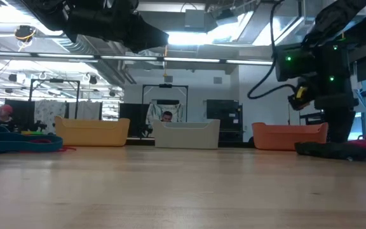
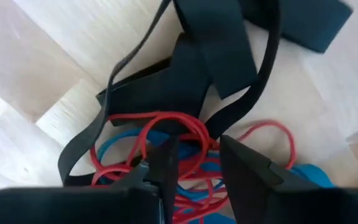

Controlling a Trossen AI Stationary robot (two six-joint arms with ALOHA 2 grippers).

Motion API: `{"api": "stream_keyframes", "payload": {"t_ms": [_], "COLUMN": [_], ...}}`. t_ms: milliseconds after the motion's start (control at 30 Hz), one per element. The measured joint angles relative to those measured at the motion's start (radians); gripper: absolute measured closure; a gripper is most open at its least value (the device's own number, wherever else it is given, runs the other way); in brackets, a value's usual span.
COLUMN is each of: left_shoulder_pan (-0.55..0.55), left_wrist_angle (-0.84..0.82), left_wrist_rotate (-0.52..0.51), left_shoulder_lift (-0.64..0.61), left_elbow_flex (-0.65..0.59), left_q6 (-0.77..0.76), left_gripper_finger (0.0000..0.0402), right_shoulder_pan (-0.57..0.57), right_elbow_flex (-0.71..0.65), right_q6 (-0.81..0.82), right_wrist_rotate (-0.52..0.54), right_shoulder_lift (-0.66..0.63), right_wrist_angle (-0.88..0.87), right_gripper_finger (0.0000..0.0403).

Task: Sort rubber bands into baskets
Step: Put the red rubber band into the orange bin

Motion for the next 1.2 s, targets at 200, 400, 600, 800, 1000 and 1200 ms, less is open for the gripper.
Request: {"api": "stream_keyframes", "payload": {"t_ms": [200,400,600,800,1000,1200], "left_shoulder_pan": [0.0,0.0,0.0,0.0,0.0,0.0], "left_wrist_angle": [0.0,0.0,0.0,0.0,0.0,0.0], "left_wrist_rotate": [0.0,0.0,0.0,0.0,0.0,0.0], "left_shoulder_lift": [0.0,0.0,0.0,0.0,0.0,0.0], "left_elbow_flex": [0.0,0.0,0.0,0.0,0.0,0.0], "left_q6": [0.0,0.0,0.0,0.0,0.0,0.0], "left_gripper_finger": [0.0247,0.0247,0.0247,0.0247,0.0247,0.0247], "right_shoulder_pan": [0.0,0.0,0.0,0.0,0.0,0.017], "right_elbow_flex": [0.0,0.0,0.031,0.023,-0.025,0.007], "right_q6": [-0.005,-0.007,-0.007,-0.003,-0.004,-0.028], "right_wrist_rotate": [0.023,0.023,0.012,0.002,-0.004,0.036], "right_shoulder_lift": [0.0,0.0,0.0,0.001,0.001,-0.005], "right_wrist_angle": [-0.001,0.0,0.003,-0.003,0.001,0.002], "right_gripper_finger": [0.0284,0.0284,0.0285,0.0319,0.0344,0.0377]}}
